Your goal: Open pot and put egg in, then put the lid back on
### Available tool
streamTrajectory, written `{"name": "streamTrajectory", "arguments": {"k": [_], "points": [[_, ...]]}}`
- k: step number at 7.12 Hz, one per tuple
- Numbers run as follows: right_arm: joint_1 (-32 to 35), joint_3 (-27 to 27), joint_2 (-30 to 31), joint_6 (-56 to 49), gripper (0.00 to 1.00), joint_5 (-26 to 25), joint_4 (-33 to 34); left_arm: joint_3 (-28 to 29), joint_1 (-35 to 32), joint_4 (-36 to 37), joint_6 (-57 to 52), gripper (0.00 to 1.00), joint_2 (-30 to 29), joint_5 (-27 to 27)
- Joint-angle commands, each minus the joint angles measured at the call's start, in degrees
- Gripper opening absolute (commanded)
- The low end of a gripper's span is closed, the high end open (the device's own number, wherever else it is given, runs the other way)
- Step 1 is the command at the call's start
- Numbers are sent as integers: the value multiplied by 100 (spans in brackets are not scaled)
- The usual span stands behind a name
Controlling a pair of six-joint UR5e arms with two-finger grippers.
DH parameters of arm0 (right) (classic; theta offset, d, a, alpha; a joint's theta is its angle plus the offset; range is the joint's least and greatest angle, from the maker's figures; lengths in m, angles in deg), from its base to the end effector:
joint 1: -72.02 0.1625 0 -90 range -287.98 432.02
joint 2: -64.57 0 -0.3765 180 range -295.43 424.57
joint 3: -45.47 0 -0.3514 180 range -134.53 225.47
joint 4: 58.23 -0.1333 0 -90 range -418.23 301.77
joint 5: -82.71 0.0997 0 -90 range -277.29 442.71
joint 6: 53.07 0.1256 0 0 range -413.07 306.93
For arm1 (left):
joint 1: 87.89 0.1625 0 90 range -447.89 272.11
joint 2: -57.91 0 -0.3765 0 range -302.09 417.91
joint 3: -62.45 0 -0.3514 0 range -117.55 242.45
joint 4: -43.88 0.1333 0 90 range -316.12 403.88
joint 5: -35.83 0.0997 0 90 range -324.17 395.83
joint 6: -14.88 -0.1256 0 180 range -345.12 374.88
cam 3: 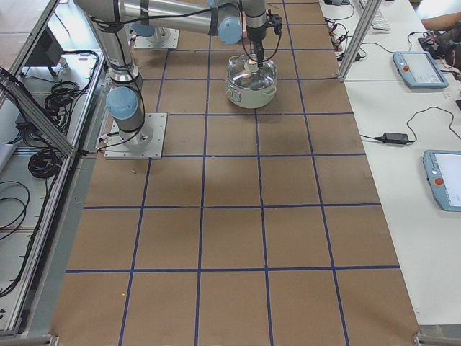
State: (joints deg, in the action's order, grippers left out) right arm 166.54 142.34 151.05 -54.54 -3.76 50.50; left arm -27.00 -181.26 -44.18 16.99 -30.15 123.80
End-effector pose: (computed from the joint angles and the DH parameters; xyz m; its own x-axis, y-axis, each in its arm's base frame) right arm 0.1789 -0.4730 0.3653 -0.9920 -0.1128 -0.0572 -0.1035 0.9838 -0.1466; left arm -0.1638 -0.4385 0.4366 -0.9990 0.0248 0.0381 0.0218 0.9969 -0.0759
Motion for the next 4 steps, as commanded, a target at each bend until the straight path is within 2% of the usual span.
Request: {"name": "streamTrajectory", "arguments": {"k": [1, 3, 4], "points": [[-555, -115, 710, -336, 100, -62, -1017, -2, 3, -1, 0, 100, 0, 10], [-777, -133, 765, -504, 100, -185, -1248, -2, -6, -1, 0, 100, 0, 1], [-777, -124, 826, -504, 100, -456, -1249, 7, -6, -1, 0, 100, 0, 10]]}}
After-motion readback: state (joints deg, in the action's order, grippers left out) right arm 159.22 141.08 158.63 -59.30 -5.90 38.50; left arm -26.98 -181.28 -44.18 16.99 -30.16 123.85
